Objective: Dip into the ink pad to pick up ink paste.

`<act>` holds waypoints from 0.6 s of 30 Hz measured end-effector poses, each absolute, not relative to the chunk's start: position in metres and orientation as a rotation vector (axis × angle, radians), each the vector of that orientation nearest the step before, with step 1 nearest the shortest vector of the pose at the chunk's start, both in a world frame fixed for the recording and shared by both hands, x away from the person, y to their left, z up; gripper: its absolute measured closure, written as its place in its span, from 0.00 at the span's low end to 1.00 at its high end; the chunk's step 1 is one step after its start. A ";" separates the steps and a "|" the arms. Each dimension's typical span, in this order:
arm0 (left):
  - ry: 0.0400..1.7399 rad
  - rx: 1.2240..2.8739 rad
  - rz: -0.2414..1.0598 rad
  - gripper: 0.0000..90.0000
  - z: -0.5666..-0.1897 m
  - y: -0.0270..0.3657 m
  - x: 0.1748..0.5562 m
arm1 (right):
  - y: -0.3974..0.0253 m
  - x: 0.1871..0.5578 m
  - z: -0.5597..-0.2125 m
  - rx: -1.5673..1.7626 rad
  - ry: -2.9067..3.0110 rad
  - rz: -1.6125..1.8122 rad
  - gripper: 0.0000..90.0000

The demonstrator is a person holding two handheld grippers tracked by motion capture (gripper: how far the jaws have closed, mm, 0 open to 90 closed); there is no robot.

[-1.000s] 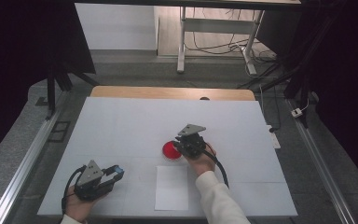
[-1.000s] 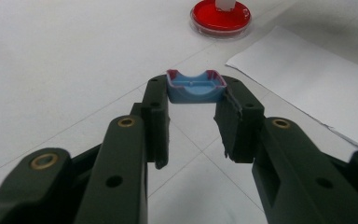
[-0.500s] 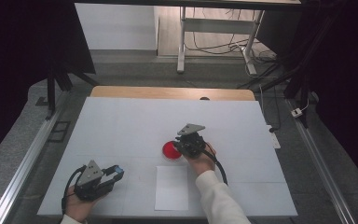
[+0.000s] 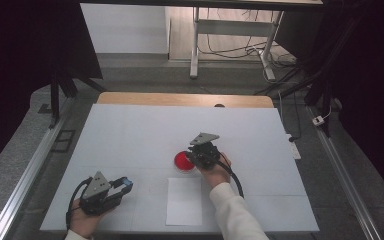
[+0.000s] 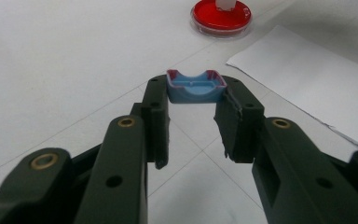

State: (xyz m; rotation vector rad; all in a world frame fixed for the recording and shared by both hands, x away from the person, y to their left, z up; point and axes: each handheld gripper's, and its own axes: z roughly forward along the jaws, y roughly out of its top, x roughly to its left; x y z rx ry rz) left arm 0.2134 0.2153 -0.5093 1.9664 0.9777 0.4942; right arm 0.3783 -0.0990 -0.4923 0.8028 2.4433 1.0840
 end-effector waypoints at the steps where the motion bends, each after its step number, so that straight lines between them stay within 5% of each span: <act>1: 0.979 1.966 0.494 0.72 -0.509 0.215 0.213 | -0.099 0.378 -0.491 0.789 2.447 1.069 0.84; 18: 0.980 1.965 0.497 0.72 -0.509 0.216 0.213 | -0.104 0.371 -0.480 0.769 2.415 1.170 0.84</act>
